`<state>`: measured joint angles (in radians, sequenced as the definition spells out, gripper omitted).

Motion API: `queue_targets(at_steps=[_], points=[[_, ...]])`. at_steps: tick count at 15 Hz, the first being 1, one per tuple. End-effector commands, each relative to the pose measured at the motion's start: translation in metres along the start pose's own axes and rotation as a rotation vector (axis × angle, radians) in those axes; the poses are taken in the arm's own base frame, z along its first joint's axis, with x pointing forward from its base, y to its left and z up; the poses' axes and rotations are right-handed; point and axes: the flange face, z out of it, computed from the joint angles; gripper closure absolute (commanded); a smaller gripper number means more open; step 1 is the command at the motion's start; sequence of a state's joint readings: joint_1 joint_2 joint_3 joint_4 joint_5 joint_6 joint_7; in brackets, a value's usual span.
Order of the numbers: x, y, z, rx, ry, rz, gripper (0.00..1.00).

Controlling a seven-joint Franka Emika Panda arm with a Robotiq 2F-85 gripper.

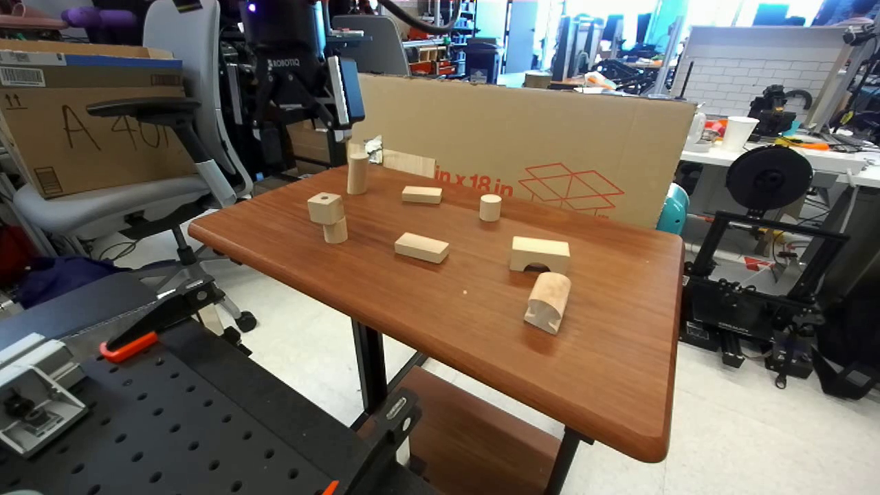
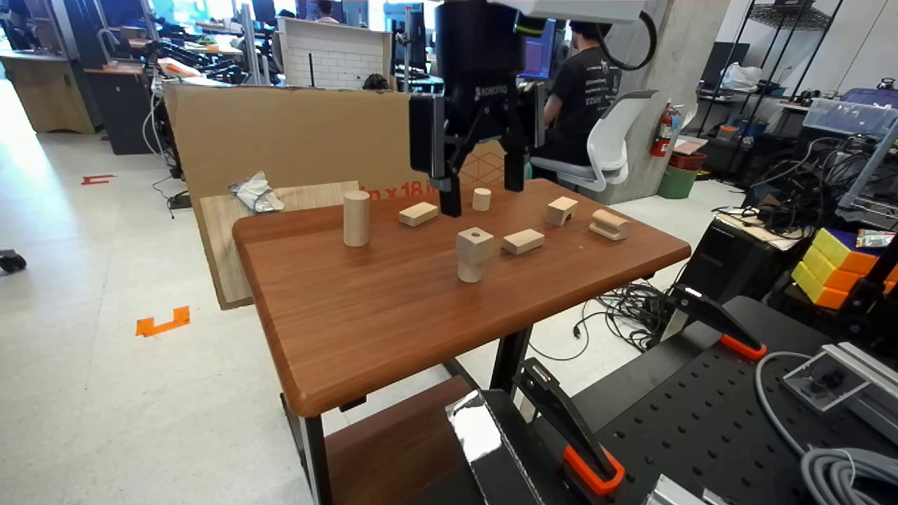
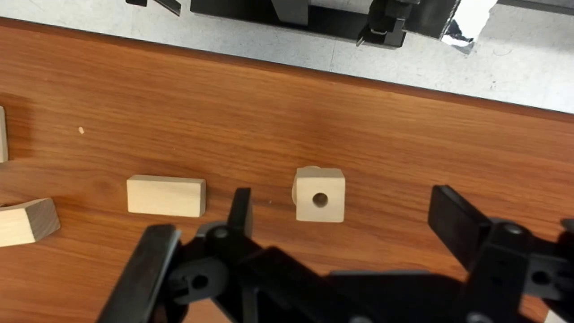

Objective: Pick up the square object and put it on the table

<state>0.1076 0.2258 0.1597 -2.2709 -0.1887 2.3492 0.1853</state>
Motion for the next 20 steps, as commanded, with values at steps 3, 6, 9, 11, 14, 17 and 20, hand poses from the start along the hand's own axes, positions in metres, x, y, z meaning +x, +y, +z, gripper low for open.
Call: queue_targets(at_steps=[3,6,9,11,14,17,20], points=[[0.018,-0.002,0.014,-0.001,-0.039,-0.054,0.00],[0.023,-0.007,0.025,0.003,-0.061,-0.071,0.00],[0.027,-0.009,0.035,0.003,-0.084,-0.078,0.00],[0.030,-0.010,0.039,0.002,-0.096,-0.082,0.00],[0.032,-0.011,0.044,-0.001,-0.118,-0.085,0.00],[0.033,-0.010,0.046,0.000,-0.140,-0.085,0.00],[0.032,-0.009,0.046,-0.003,-0.156,-0.081,0.34]])
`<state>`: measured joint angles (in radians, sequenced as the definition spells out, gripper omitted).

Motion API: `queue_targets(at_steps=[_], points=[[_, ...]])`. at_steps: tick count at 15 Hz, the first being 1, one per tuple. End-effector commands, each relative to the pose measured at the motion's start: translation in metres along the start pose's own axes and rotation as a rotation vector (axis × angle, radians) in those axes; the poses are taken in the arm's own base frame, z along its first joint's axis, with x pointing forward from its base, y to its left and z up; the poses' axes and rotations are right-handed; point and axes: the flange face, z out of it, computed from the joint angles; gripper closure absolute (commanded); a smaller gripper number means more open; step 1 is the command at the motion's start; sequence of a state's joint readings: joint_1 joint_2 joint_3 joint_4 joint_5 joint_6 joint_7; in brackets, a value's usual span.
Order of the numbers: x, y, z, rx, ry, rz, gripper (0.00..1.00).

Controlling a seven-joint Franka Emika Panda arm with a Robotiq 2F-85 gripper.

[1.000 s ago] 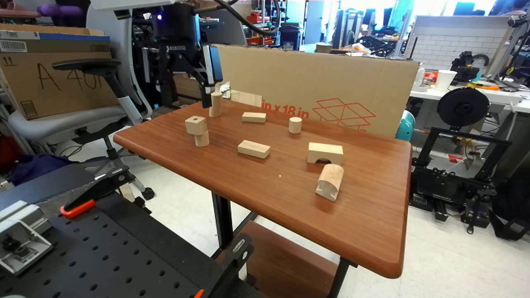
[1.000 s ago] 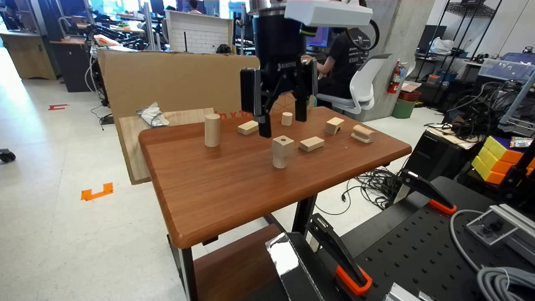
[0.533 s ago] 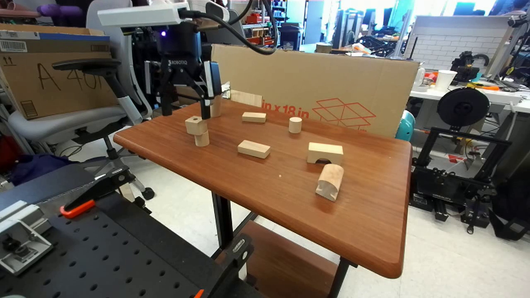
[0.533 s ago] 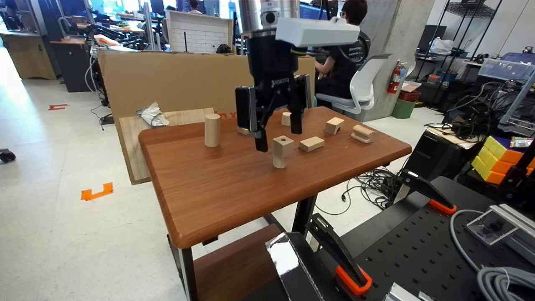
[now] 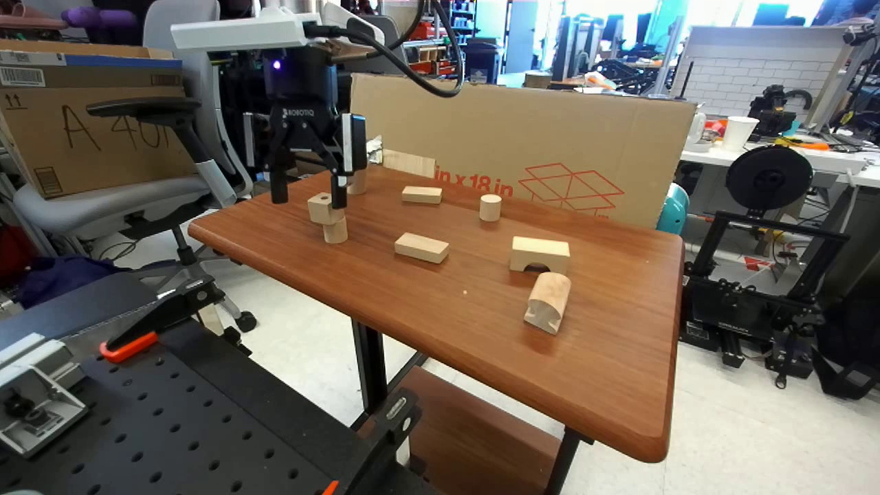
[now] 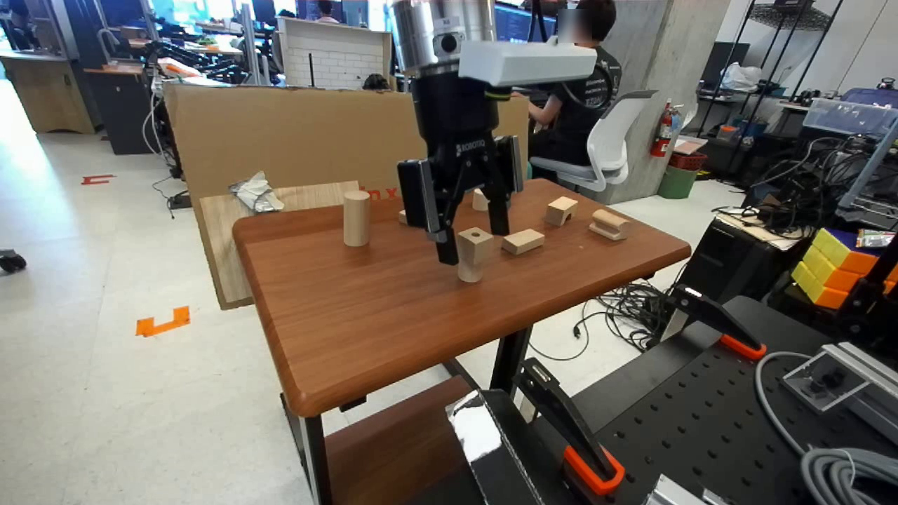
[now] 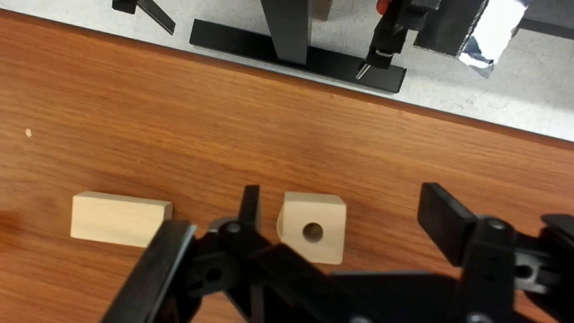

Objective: Pick up the square object and put it on the table

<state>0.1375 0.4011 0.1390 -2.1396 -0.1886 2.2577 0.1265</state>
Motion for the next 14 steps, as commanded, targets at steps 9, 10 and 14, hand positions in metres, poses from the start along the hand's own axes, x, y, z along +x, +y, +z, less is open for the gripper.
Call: queue_targets(at_steps=[9,10,14], points=[[0.000,0.002,-0.009,0.003,-0.022,-0.007,0.89],[-0.001,0.002,-0.011,0.005,-0.021,-0.008,0.89],[0.001,0.007,-0.035,0.045,-0.010,-0.021,0.89]])
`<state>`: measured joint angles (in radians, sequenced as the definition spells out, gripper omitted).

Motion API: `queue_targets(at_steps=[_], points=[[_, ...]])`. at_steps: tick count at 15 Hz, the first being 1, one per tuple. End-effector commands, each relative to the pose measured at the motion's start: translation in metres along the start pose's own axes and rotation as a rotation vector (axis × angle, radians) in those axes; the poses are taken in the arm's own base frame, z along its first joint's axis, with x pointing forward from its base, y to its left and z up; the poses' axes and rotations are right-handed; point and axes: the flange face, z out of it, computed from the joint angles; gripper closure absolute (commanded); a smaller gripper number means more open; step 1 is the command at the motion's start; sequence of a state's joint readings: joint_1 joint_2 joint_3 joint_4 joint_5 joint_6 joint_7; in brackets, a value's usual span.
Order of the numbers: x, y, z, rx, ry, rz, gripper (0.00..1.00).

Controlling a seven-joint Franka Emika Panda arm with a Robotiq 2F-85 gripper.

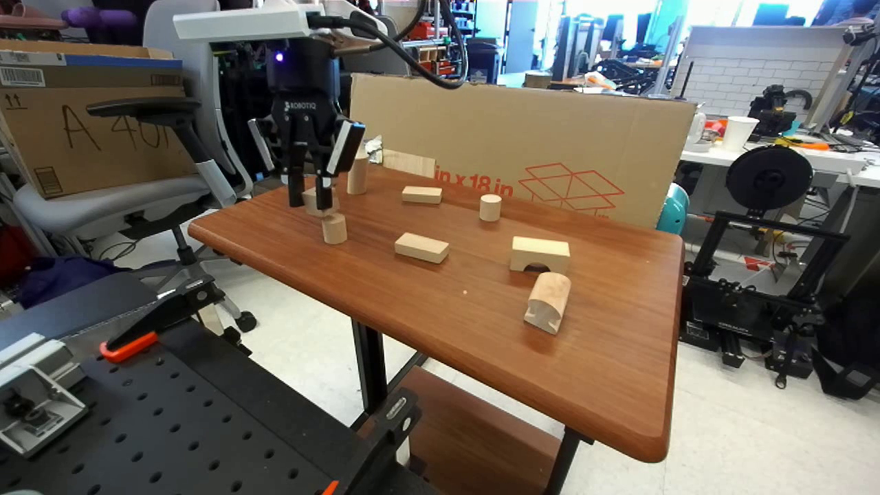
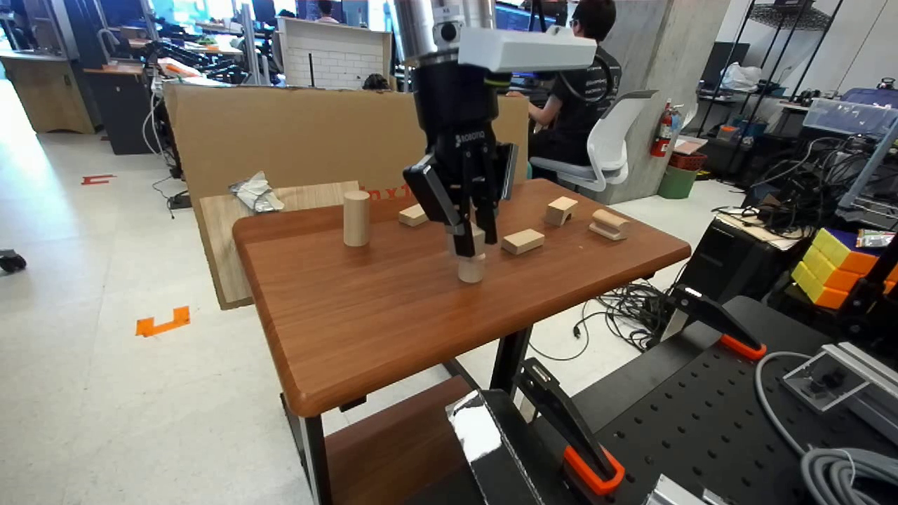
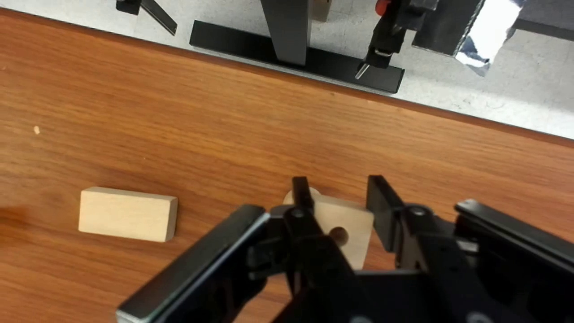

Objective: Pick up the square object and put it on the table

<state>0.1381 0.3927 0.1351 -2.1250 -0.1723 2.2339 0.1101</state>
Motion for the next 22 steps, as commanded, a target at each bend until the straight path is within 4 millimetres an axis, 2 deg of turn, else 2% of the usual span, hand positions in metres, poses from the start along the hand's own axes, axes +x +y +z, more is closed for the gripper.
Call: queue_targets(at_steps=[1,5,10,17,22], points=[[0.001,0.006,-0.034,0.052,-0.007,-0.035,0.89],[0.019,0.015,-0.056,0.108,-0.019,-0.099,0.89],[0.046,0.027,-0.057,0.116,-0.076,-0.124,0.89],[0.087,0.055,-0.028,0.064,-0.147,-0.169,0.89],[0.111,0.057,-0.004,0.027,-0.179,-0.163,0.89]])
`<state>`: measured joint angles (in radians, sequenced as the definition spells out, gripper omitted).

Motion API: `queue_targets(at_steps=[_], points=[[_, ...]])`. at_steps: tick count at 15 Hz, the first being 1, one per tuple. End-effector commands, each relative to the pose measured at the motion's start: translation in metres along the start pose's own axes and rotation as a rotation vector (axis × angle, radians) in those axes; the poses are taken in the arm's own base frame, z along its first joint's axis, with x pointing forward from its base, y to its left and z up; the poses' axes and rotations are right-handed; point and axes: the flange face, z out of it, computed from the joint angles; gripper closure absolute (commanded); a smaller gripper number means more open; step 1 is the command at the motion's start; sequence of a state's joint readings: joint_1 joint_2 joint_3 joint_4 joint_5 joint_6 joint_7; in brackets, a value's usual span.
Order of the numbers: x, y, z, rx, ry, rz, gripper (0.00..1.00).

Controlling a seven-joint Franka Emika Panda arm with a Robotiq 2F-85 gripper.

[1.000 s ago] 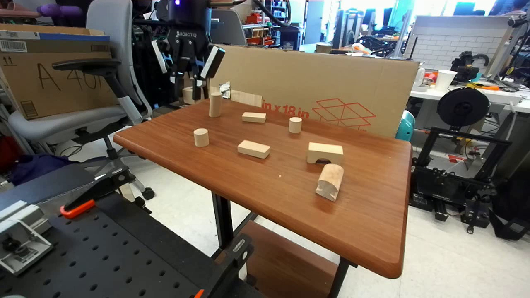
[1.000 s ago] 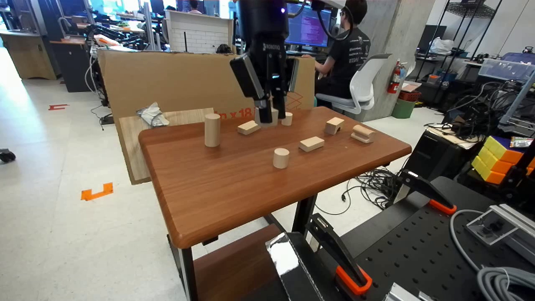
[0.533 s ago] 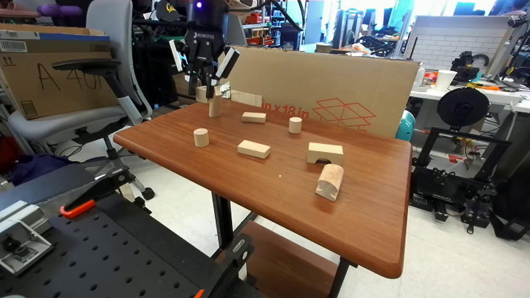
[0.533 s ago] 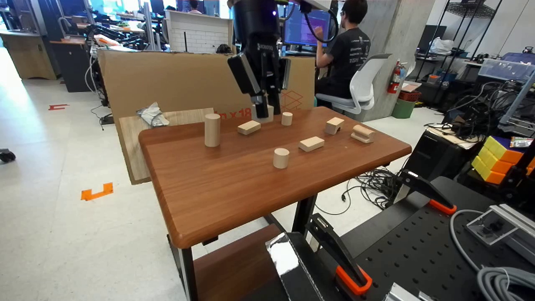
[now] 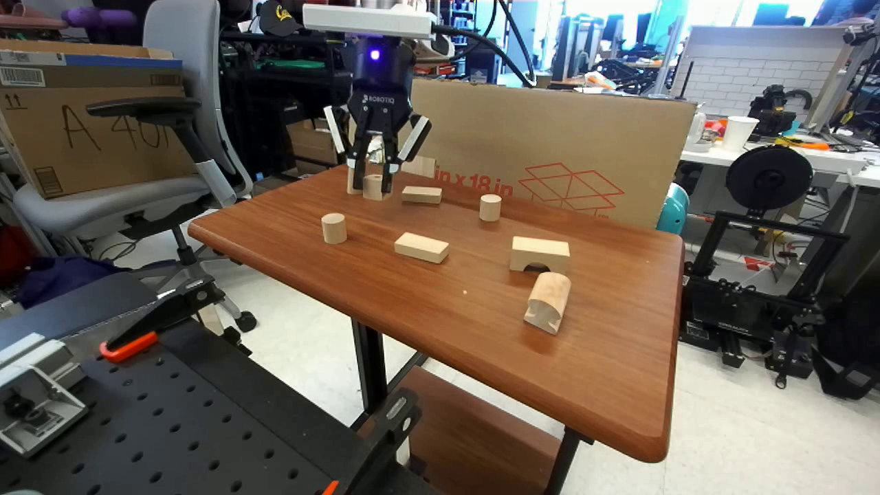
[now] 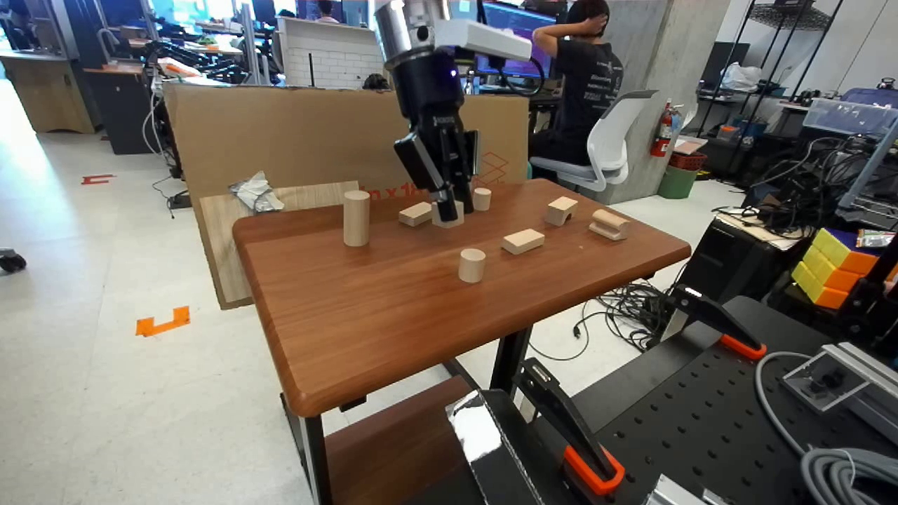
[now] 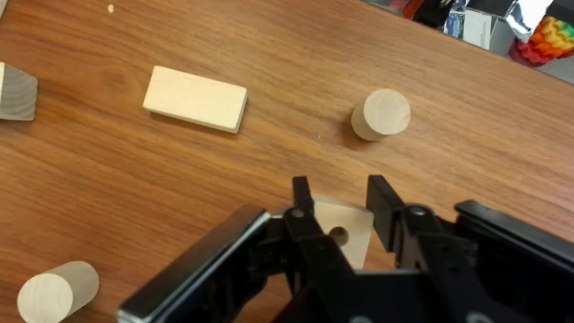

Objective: Pick up the square object and put it on the table

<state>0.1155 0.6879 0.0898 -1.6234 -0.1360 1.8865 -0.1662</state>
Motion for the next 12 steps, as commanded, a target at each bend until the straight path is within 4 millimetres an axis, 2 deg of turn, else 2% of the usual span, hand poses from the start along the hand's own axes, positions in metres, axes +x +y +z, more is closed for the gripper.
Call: queue_targets(at_steps=[1,5,6,7,9,12], points=[[0.023,0.007,0.007,-0.022,-0.041,-0.001,0.89],[0.038,0.010,0.024,-0.036,-0.076,0.002,0.89],[0.040,0.009,0.026,-0.038,-0.081,0.016,0.39],[0.041,0.008,0.026,-0.037,-0.087,0.026,0.38],[0.039,0.006,0.020,-0.034,-0.073,0.042,0.24],[0.017,-0.001,-0.004,-0.014,-0.032,0.055,0.02]])
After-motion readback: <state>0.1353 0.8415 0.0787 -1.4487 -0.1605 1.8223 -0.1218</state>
